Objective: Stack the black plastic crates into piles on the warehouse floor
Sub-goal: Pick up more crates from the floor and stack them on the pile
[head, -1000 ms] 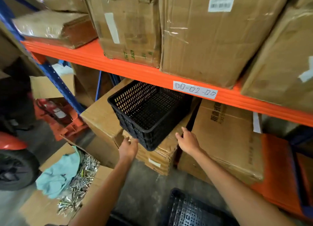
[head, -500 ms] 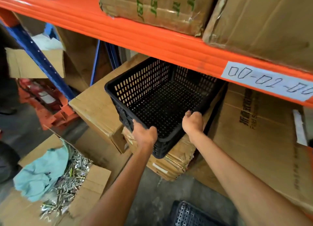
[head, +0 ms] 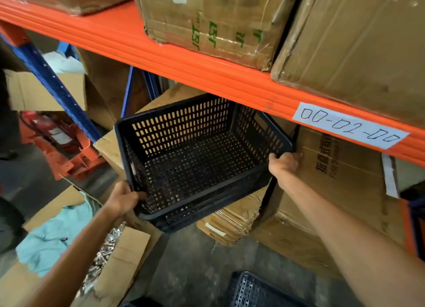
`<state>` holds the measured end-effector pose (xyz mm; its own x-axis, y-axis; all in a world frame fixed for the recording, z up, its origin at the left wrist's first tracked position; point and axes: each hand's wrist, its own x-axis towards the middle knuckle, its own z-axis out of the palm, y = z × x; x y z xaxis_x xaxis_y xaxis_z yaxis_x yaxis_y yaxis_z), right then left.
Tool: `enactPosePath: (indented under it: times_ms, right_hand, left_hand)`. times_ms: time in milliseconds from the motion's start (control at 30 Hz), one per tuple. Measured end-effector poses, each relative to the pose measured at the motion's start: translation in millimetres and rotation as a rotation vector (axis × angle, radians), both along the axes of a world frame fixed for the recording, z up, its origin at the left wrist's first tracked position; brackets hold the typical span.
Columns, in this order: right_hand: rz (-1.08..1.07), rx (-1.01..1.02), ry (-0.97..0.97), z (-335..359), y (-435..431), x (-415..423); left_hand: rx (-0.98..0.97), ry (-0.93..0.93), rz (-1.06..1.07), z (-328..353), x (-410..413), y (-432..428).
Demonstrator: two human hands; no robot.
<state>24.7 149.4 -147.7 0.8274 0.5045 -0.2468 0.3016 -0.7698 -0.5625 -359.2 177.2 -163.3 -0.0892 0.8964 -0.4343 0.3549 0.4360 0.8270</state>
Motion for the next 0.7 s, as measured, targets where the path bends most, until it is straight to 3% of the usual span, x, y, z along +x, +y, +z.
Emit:
enactPosePath:
  times_ms: [100,167,267,333,400,500,600,700]
  right_hand:
    - [0.049,0.013,-0.223,-9.6,-1.7,3.8]
    - [0.172,-0.085,-0.319,-7.5,7.3,9.2]
    - [0.328,-0.273,-0.297,3.3,26.2,31.6]
    - [0.484,-0.36,-0.16,11.2,35.0,43.5]
    - [0.56,-0.275,0.035,9.6,43.9,45.5]
    - [0.44,0.031,0.272,0.4,63.0,29.2]
    - [0.369,0.138,0.176,-16.4,70.6,20.5]
    - [0.337,0.14,0.2,-13.6,64.6,14.4]
  left_hand:
    - [-0.006,0.026,-0.121,-1.0,-19.8,23.1]
    - [0.005,0.04,-0.186,0.0,-28.4,41.2]
    - [-0.029,0.073,-0.279,-3.8,-57.7,69.4]
    - [-0.054,0.134,-0.354,-3.0,-75.9,91.9]
    - [-0.046,0.282,-0.396,-1.5,-86.0,121.9]
    - [0.043,0.478,-0.305,-2.0,-81.6,151.5]
    - [0.171,0.422,-0.14,-17.2,-69.2,158.0]
    - [0.196,0.386,-0.112,-21.4,-73.1,151.5]
